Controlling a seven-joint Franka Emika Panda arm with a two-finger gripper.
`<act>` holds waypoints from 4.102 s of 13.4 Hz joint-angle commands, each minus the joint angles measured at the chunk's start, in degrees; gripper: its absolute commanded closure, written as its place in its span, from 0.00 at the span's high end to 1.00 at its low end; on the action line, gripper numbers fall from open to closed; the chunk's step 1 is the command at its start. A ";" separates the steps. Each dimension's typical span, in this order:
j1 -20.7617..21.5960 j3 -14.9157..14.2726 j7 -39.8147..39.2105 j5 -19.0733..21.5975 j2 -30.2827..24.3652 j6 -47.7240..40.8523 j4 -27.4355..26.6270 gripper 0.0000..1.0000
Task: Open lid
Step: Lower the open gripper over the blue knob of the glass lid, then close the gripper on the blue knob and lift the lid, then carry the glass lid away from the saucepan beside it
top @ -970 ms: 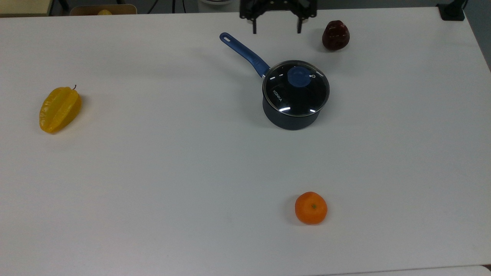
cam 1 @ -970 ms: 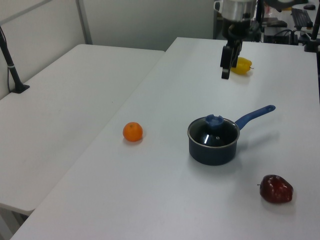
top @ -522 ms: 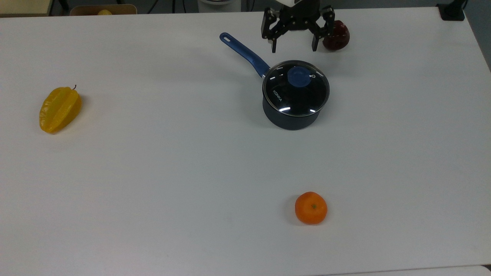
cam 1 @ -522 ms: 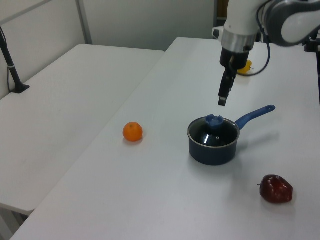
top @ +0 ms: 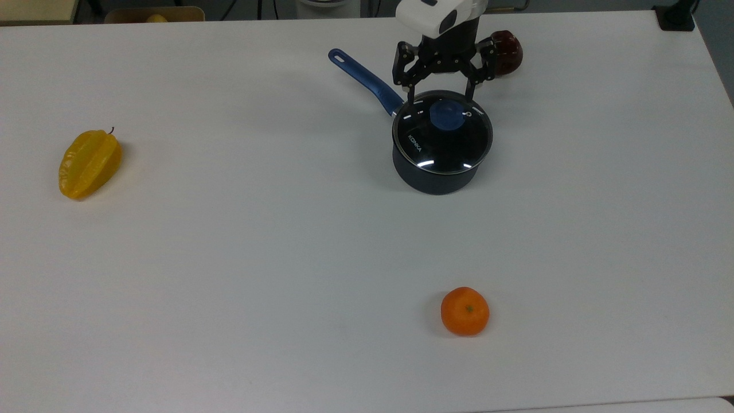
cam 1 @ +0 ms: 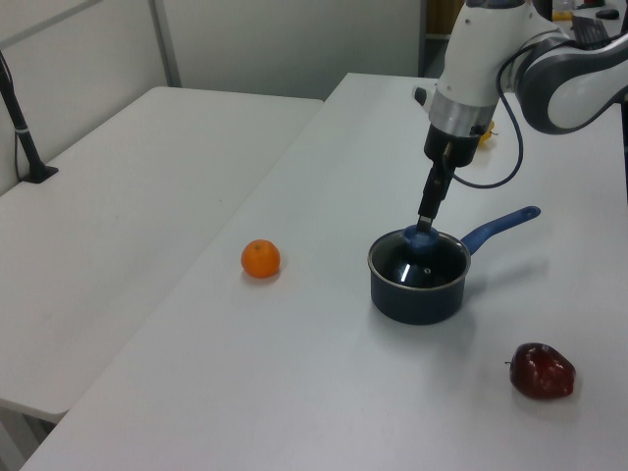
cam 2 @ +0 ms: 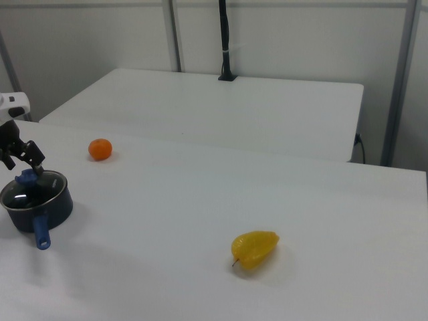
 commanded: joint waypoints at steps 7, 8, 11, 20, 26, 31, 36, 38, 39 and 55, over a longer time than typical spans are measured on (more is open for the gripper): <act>1.89 -0.54 4.10 -2.82 2.68 3.16 -0.57 0.83; 1.89 -0.54 4.10 -2.82 2.68 3.16 -0.65 0.77; 1.89 -0.54 4.18 -2.82 2.86 3.24 -0.65 0.60; 2.15 -0.54 4.97 -2.64 1.10 2.28 -0.21 0.34; 2.07 -0.63 7.44 -2.29 -0.75 -4.92 4.09 0.33; -5.83 -2.99 4.29 -2.38 -0.75 -5.02 4.71 0.33; -11.37 -9.42 -5.91 -1.94 -0.58 -5.10 4.01 0.33; -15.23 -9.42 -9.95 -1.85 0.30 -4.84 3.13 0.33; -16.47 -9.51 -11.27 -1.94 1.00 -4.58 2.87 0.33; -18.94 -9.42 -13.92 -1.94 7.78 -6.86 1.20 0.36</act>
